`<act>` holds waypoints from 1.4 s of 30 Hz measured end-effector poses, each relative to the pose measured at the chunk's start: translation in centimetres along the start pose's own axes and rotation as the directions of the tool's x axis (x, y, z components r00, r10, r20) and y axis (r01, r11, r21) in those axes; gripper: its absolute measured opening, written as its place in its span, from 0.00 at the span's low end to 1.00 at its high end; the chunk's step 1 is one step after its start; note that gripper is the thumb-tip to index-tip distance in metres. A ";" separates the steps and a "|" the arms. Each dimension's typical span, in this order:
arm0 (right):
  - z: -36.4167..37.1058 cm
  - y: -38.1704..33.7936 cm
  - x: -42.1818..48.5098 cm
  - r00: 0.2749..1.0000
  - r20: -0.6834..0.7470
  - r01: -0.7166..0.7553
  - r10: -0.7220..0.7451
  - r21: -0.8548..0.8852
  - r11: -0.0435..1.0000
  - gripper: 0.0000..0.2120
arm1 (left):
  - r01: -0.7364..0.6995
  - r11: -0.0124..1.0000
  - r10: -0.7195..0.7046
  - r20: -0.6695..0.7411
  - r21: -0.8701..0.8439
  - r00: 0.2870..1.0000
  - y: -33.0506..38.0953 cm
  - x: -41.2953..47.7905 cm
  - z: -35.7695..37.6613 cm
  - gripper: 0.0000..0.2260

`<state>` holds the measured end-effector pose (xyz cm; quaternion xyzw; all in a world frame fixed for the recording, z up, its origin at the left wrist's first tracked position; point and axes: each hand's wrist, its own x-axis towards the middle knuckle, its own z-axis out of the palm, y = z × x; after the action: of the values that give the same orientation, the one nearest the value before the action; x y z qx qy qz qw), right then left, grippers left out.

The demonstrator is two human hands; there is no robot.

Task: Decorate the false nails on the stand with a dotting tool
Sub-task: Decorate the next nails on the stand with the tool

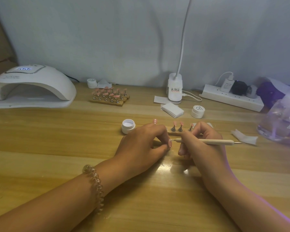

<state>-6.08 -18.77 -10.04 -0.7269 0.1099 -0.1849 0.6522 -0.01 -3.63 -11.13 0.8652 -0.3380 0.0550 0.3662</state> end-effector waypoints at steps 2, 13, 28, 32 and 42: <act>0.0 0.0 0.0 1.000 0.001 0.002 -0.002 -0.013 1.000 0.14 | 0.003 1.000 -0.003 0.004 -0.005 1.000 0.0 0.0 0.0 0.03; 0.1 -0.1 -0.1 1.000 -0.011 0.007 -0.007 0.007 1.000 0.11 | 0.013 1.000 -0.013 0.008 -0.004 1.000 0.1 0.0 -0.1 0.03; -0.1 -0.4 -0.3 0.996 -0.084 0.062 -0.044 0.235 0.970 0.16 | 0.004 1.000 -0.004 0.006 -0.006 1.000 0.1 0.0 -0.1 0.02; -0.1 -0.6 -0.5 0.991 -0.097 0.111 -0.088 0.253 0.961 0.15 | 0.008 1.000 -0.008 0.007 -0.010 1.000 0.1 0.0 -0.1 0.02; 0.1 0.0 -0.1 1.000 -0.019 0.023 -0.022 0.059 0.998 0.18 | 0.028 1.000 -0.028 -0.001 -0.015 1.000 0.2 0.1 0.0 0.04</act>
<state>-6.14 -18.65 -10.01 -0.7069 0.1020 -0.2020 0.6702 -0.10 -3.73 -10.96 0.8670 -0.3263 0.0478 0.3736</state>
